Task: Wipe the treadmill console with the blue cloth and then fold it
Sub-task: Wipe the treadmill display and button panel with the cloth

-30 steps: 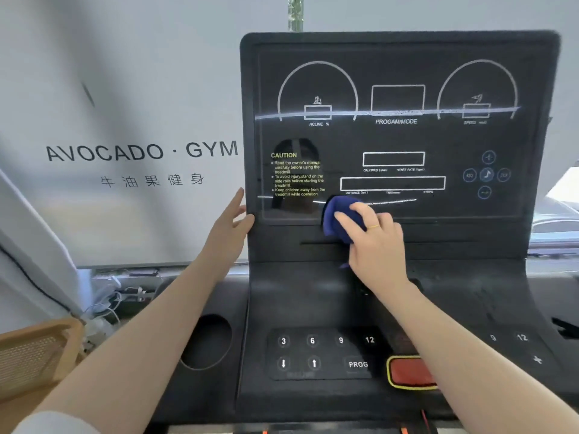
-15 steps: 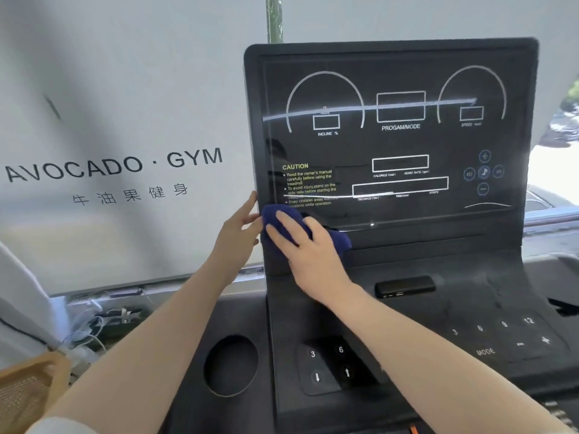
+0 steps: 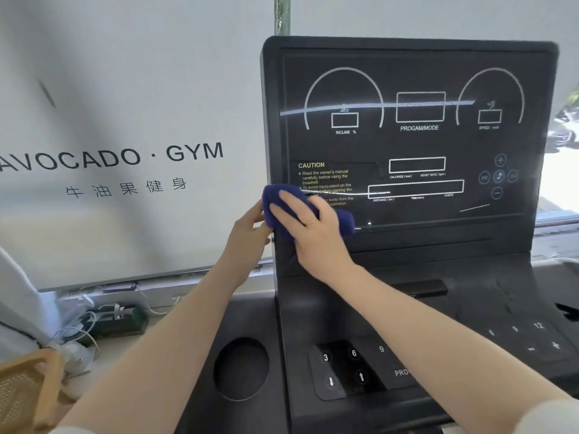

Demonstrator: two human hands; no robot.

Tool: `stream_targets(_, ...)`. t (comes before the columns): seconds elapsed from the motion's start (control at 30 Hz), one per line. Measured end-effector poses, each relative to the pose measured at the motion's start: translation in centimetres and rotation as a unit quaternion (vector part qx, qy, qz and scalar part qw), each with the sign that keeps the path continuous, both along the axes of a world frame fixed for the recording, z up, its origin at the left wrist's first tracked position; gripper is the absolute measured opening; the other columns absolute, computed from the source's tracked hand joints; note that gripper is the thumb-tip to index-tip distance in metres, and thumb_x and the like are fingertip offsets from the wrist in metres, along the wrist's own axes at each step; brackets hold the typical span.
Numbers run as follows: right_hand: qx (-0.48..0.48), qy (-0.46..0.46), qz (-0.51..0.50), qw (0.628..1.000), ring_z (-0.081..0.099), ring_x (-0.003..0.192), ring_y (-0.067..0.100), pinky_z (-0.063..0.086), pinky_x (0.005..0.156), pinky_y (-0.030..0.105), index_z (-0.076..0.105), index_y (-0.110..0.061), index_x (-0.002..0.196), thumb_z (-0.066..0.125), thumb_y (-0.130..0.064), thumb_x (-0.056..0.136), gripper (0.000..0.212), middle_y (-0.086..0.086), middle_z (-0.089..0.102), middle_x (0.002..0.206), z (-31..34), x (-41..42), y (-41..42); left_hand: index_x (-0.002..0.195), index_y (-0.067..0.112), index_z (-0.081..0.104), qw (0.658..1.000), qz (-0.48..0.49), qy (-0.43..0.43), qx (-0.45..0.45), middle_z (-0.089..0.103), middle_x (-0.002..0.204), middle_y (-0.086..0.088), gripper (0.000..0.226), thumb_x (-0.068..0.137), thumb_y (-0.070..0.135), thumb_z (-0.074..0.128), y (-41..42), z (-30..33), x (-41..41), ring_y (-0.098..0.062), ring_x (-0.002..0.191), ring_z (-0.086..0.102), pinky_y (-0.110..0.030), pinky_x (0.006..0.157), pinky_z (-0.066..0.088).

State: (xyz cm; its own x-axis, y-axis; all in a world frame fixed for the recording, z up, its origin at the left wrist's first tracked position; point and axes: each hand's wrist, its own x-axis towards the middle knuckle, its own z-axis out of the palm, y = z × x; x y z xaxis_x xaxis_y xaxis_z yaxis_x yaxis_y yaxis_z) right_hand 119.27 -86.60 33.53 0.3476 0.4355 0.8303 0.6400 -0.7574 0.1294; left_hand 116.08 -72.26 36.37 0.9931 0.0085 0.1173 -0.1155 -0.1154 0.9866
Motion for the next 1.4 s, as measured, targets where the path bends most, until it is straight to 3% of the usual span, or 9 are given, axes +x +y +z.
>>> stream_targets(0.1,-0.05,0.003,-0.038,0.998,0.039,0.104,0.03,0.034,0.087,0.041,0.051,-0.025,0.127,0.078,-0.006,0.049,0.085,-0.003,0.043,0.138,2.0,1.5,-1.6,0.132,0.038,0.046,1.0,-0.014,0.012,0.013,0.065,0.106,0.012,0.039,0.098,0.019,0.042,0.7,0.7,0.1,-0.009,0.098,0.061,-0.028,0.087,0.044)
stream_targets(0.23,0.078,0.016,-0.142,0.987,0.036,0.102,0.028,0.035,0.083,0.04,0.063,-0.024,0.121,0.048,-0.011,0.067,0.058,0.0,0.054,0.135,6.9,3.4,-3.5,0.127,0.029,0.054,0.998,0.024,-0.014,0.048,0.058,0.115,0.013,0.035,0.095,0.015,0.047,1.7,1.9,1.1,-0.007,0.107,0.054,-0.029,0.1,0.04)
stream_targets(0.37,0.176,0.045,-0.165,0.969,0.042,0.107,0.036,0.039,0.084,0.047,0.061,-0.017,0.124,0.054,0.003,0.07,0.058,0.006,0.051,0.137,8.4,4.2,-2.5,0.134,0.027,0.045,0.996,0.051,-0.054,0.042,0.049,0.132,0.013,0.038,0.097,0.018,0.044,1.9,4.5,3.3,-0.008,0.119,0.046,-0.033,0.107,0.035)
stream_targets(0.57,0.053,0.032,-0.045,0.997,0.036,0.108,0.032,0.042,0.087,0.05,0.062,-0.014,0.121,0.05,0.006,0.073,0.053,0.006,0.053,0.134,8.1,4.8,-1.3,0.143,0.026,0.032,0.994,0.032,-0.102,-0.016,0.035,0.145,0.015,0.043,0.101,0.02,0.037,0.7,8.7,6.6,-0.002,0.132,0.033,-0.033,0.114,0.025)
stream_targets(0.83,0.297,0.086,-0.133,0.942,0.039,0.113,0.033,0.032,0.09,0.038,0.055,-0.022,0.131,0.045,0.001,0.084,0.053,-0.001,0.04,0.146,15.6,8.3,-0.5,0.145,0.033,0.027,0.981,0.049,-0.157,0.1,0.047,0.138,0.014,0.049,0.097,0.028,0.036,0.0,11.0,8.6,-0.005,0.117,0.051,-0.03,0.106,0.036)
stream_targets(0.93,0.209,0.027,-0.075,0.975,0.048,0.098,0.037,0.035,0.08,0.037,0.063,-0.017,0.122,0.045,-0.005,0.077,0.05,0.005,0.053,0.135,15.0,8.1,2.4,0.14,0.038,0.036,0.98,0.046,-0.173,0.089,0.055,0.11,0.021,0.047,0.097,0.02,0.041,0.6,11.2,8.6,0.005,0.093,0.053,-0.018,0.095,0.04)
stream_targets(1.13,0.074,0.024,-0.01,0.997,0.043,0.1,0.03,0.041,0.081,0.041,0.064,-0.017,0.12,0.036,-0.015,0.077,0.051,0.005,0.055,0.133,16.2,8.6,1.1,0.119,0.054,0.049,0.983,0.024,-0.173,0.05,0.061,0.085,0.022,0.043,0.093,0.02,0.047,1.0,11.1,8.9,-0.005,0.084,0.056,-0.047,0.094,0.046)
stream_targets(1.23,0.149,0.074,-0.061,0.984,0.043,0.111,0.031,0.033,0.09,0.035,0.06,-0.021,0.125,0.042,-0.012,0.079,0.05,-0.002,0.047,0.141,17.4,9.2,-2.1,0.137,0.035,0.043,0.986,0.03,-0.155,0.049,0.058,0.087,0.046,0.046,0.095,0.019,0.048,0.9,11.2,8.9,0.014,0.088,0.059,-0.035,0.097,0.047)
stream_targets(1.4,0.285,0.089,-0.122,0.947,0.04,0.114,0.031,0.035,0.092,0.037,0.056,-0.023,0.129,0.051,-0.009,0.081,0.05,-0.001,0.044,0.143,17.5,9.0,-2.5,0.143,0.032,0.034,0.981,0.038,-0.171,0.079,0.054,0.075,0.049,0.048,0.097,0.022,0.044,0.9,10.7,9.0,-0.003,0.09,0.058,-0.035,0.096,0.046)
